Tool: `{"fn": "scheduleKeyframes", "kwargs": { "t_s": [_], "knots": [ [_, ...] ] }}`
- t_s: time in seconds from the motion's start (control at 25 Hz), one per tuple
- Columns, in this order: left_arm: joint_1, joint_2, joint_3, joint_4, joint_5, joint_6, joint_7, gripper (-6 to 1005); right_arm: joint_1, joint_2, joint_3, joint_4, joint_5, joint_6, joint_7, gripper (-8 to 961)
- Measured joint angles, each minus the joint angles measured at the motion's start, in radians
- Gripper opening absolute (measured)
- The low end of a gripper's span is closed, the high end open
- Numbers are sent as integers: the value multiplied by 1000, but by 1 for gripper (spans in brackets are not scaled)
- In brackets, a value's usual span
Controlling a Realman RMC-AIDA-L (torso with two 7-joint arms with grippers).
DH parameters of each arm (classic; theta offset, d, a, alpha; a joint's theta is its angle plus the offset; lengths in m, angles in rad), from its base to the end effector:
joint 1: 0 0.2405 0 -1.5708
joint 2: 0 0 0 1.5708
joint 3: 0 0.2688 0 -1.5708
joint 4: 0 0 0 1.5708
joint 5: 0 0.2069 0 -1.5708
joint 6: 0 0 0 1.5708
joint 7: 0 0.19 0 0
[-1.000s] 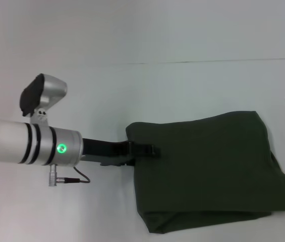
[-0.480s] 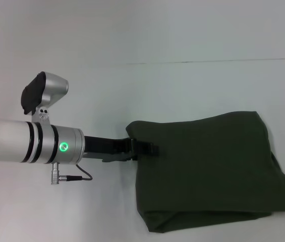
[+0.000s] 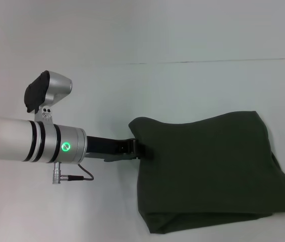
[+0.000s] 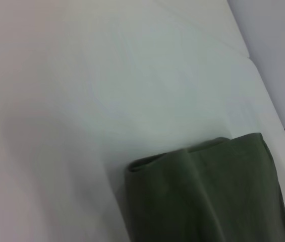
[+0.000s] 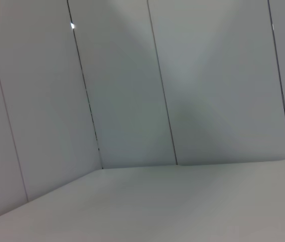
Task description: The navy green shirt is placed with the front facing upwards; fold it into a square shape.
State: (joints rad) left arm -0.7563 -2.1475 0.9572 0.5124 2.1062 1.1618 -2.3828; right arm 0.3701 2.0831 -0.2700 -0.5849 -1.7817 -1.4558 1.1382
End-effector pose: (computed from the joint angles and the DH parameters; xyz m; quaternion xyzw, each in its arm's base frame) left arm -0.2124 0.3876 -0.1374 -0.7930 -0.5917 -0.1339 0.0564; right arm 0.3364 0.3480 0.0401 -0.7978 0.2724 0.3441 0.4134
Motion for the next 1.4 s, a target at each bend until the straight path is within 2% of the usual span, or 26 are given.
{"fn": "scheduleKeyframes", "kwargs": {
  "t_s": [0.28, 0.48, 0.68, 0.96, 1.16, 1.4],
  "knots": [
    [4, -2, -9, 1, -6, -1, 38, 34, 5, 0, 0, -1, -2, 0, 0, 662],
    [15, -1, -13, 23, -19, 10, 66, 35, 10, 2, 0, -1, -5, 0, 0, 663],
    [56, 11, -29, 101, -19, 5, 73, 36, 15, 3, 0, 10, -6, 7, 0, 663],
    [82, 52, -136, 126, 3, 9, 101, 37, 27, 7, 0, 17, -8, 10, 0, 664],
    [99, 60, -226, 133, 81, 9, 104, 38, 36, 8, 0, 37, -8, 8, 0, 664],
    [110, 60, -285, 140, 87, -4, 152, 40, 38, 8, -19, 42, -8, 6, 0, 664]
  ]
}}
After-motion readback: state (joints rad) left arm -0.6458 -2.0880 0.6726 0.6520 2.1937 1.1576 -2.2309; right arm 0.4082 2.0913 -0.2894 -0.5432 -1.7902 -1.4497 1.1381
